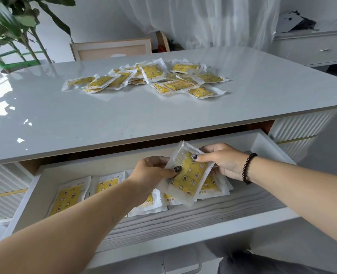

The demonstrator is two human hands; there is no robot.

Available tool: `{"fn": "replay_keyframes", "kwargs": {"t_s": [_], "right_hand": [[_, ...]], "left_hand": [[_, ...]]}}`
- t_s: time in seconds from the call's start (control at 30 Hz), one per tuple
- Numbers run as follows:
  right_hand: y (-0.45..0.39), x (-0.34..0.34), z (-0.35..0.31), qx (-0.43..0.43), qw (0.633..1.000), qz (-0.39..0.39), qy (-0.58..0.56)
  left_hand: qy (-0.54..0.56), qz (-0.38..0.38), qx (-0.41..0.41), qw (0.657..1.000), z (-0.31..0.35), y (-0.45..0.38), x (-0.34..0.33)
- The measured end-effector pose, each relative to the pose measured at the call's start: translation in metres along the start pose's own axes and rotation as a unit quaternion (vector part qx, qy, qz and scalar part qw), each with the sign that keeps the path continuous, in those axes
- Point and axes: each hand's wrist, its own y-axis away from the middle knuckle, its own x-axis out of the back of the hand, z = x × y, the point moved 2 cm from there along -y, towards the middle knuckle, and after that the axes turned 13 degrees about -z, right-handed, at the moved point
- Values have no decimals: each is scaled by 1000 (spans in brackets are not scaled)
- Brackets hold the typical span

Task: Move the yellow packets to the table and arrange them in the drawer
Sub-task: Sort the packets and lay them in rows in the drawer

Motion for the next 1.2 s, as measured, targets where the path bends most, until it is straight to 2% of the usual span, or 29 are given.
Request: {"fn": "replay_keyframes", "kwargs": {"t_s": [0.13, 0.27, 0.33, 0.5, 0.67, 0.73, 0.87, 0.93, 1.0, 1.07, 1.13, 1.2], "right_hand": [[4, -5, -1, -26, 998, -48, 40], [2, 3, -6, -4, 1000, 19, 10], [2, 7, -6, -18, 999, 27, -22], [6, -3, -1, -88, 992, -49, 73], [7, -9, -2, -54, 988, -81, 124], [8, -6, -5, -51, 980, -54, 183], [14, 31, -14, -61, 968, 98, 221], [23, 54, -18, -130, 939, 140, 284], [30, 69, -19, -237, 875, 151, 394], [34, 72, -16, -296, 812, 160, 477], [27, 75, -7, -326, 789, 157, 497], [18, 77, 3, -342, 794, 158, 478]], "left_hand": [[-21, -3, 1, 1000, 2, 0, -2], [24, -12, 29, 999, 4, -1, 0], [44, -25, 46, 998, 3, 0, 2], [34, 12, 41, 998, 4, 3, 9], [-9, -37, 35, 999, 3, 4, 3], [-35, -43, 23, 998, 2, 3, -1], [-141, -31, 0, 990, 4, 1, -2], [-197, -41, -4, 979, 3, 2, -2], [-238, -48, 1, 970, 2, 4, -4], [-257, -54, 7, 965, 1, 4, -6], [-266, -59, 9, 962, 2, 5, -6], [-270, -60, 10, 961, 2, 6, -6]]}}
